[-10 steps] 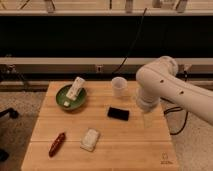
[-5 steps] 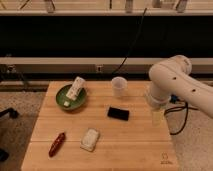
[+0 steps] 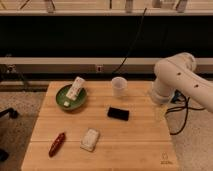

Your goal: Move the arm in a circular motion

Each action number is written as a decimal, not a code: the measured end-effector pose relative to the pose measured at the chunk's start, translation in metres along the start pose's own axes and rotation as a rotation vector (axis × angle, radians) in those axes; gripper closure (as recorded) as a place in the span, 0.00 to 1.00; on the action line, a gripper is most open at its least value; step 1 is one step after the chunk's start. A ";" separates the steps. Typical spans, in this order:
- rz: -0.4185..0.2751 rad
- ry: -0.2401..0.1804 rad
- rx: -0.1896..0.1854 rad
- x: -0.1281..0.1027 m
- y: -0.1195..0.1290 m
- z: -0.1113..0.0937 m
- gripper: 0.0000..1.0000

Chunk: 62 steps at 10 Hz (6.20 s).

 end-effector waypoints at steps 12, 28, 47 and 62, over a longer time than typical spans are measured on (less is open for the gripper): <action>-0.068 0.024 -0.015 -0.014 -0.082 0.007 0.20; -0.317 0.028 -0.007 -0.173 -0.090 0.020 0.20; -0.335 -0.010 0.001 -0.162 0.025 -0.004 0.20; -0.070 -0.045 -0.016 -0.026 0.013 0.005 0.20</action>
